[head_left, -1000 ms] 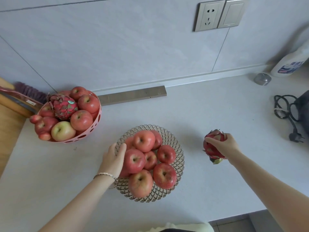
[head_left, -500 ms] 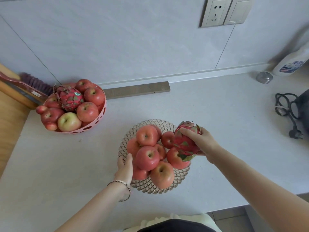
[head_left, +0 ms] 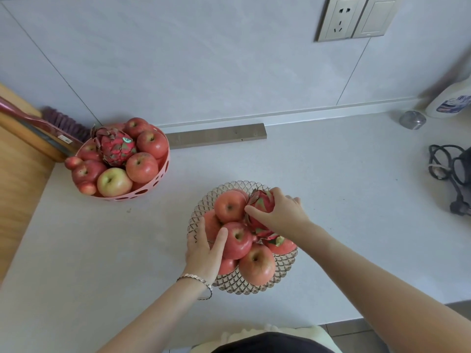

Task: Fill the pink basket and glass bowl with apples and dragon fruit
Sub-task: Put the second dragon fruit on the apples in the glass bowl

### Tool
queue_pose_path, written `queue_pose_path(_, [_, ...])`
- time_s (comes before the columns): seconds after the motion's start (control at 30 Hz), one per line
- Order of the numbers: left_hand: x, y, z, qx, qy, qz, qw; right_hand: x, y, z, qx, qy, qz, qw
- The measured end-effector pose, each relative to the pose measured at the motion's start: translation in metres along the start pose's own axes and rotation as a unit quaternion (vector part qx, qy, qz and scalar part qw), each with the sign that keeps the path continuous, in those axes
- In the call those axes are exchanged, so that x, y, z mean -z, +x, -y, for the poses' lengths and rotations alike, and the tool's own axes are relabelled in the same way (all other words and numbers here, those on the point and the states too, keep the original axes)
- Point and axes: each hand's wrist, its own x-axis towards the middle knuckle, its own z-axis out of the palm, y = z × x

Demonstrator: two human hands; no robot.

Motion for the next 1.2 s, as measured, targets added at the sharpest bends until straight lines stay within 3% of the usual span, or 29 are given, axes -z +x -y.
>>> queue_pose_path(0.3, [-0.003,-0.005,-0.004,0.001,0.038,0.017,0.999,0.019,0.02,-0.003,0.041,0.034,0.129,0.99])
queue_pose_path(0.33, [-0.003,-0.005,-0.004,0.001,0.039,0.015,0.999,0.019,0.018,-0.005,0.041,0.07,0.119,0.99])
queue_pose_path(0.47, [-0.002,-0.007,0.0,0.026,0.004,0.013,1.0,0.013,0.0,-0.025,-0.008,0.159,-0.067,0.985])
queue_pose_path(0.53, [-0.001,-0.007,-0.002,0.068,-0.025,0.018,0.997,0.007,-0.007,-0.038,-0.118,0.194,-0.002,0.974])
queue_pose_path(0.63, [-0.002,-0.005,-0.007,0.109,-0.05,0.017,0.993,-0.002,-0.012,-0.048,-0.254,0.356,0.145,0.888])
queue_pose_path(0.67, [-0.002,-0.005,-0.007,0.11,-0.057,0.014,0.992,-0.003,-0.011,-0.047,-0.258,0.39,0.155,0.87])
queue_pose_path(1.03, [0.025,0.059,-0.033,0.079,-0.077,0.004,0.994,-0.008,0.058,-0.025,-0.244,0.425,0.152,0.858])
queue_pose_path(1.2, [0.04,0.107,-0.057,0.072,-0.081,-0.026,0.994,0.001,0.103,0.002,-0.27,0.47,0.152,0.827])
